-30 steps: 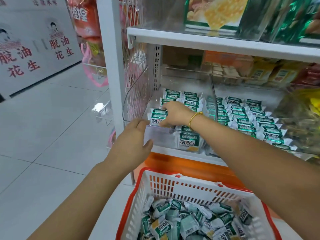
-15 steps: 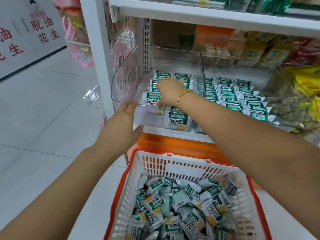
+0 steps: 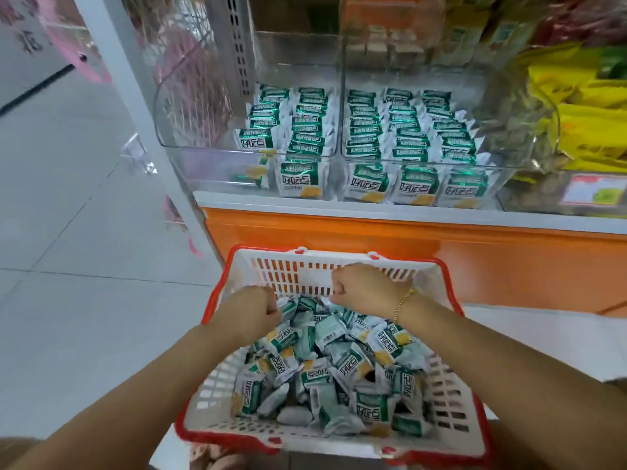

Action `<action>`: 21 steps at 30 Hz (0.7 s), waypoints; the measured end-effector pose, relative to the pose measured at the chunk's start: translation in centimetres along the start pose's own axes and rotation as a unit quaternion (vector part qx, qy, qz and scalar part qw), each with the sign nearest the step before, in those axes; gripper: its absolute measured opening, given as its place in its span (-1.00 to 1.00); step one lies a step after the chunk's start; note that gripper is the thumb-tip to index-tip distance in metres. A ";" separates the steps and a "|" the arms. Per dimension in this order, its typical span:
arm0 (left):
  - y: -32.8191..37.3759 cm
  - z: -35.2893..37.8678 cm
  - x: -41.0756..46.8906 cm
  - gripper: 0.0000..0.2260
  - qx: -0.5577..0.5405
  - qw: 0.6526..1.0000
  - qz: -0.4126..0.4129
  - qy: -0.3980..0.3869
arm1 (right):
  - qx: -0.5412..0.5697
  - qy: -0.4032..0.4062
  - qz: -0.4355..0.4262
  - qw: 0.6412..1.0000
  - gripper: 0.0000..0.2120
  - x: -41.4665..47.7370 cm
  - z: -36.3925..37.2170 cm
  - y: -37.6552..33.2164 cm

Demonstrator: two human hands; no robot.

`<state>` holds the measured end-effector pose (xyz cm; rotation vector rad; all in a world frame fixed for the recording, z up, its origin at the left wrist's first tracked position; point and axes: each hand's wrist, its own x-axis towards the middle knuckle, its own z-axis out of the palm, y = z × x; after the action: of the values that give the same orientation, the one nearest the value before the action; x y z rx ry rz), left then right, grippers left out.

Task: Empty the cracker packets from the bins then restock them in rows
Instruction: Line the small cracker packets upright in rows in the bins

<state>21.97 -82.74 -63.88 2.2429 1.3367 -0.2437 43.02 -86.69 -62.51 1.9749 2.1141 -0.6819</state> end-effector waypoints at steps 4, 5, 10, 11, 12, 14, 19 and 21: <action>-0.5 4.8 -0.3 -0.82 0.031 0.990 -0.062 -0.126 | 0.065 -0.135 0.053 0.987 -0.73 0.2 7.9 3.2; -0.6 5.9 -0.3 -0.80 0.026 0.987 -0.078 -0.135 | 0.086 -0.144 0.068 0.983 -0.63 -0.1 9.4 3.8; 0.2 11.6 -0.1 -0.77 -0.101 0.966 -0.206 -0.122 | 0.157 -0.163 0.092 0.970 -0.29 -1.3 13.9 5.1; 0.3 12.4 0.1 -0.78 -0.130 0.958 -0.231 -0.107 | 0.164 -0.162 0.090 0.969 -0.28 -1.4 14.5 5.2; 0.6 13.1 0.2 -0.77 -0.174 0.946 -0.259 -0.087 | 0.170 -0.162 0.087 0.968 -0.27 -1.5 14.9 5.3; 0.4 14.3 0.5 -0.68 -0.257 0.905 -0.330 -0.078 | 0.178 -0.160 0.083 0.967 -0.24 -1.5 15.2 5.3; -0.3 14.6 2.5 -0.66 -0.440 0.801 -0.403 -0.042 | 0.197 -0.141 0.093 0.966 -0.16 -0.7 15.8 4.7; -1.3 15.4 3.3 -0.52 -0.452 0.784 -0.423 -0.050 | 0.197 -0.135 0.103 0.966 -0.17 -0.4 15.9 4.5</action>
<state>24.14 -87.61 -78.80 0.7521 1.7987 0.0065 44.56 -93.85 -77.31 2.0984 1.6840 -1.3262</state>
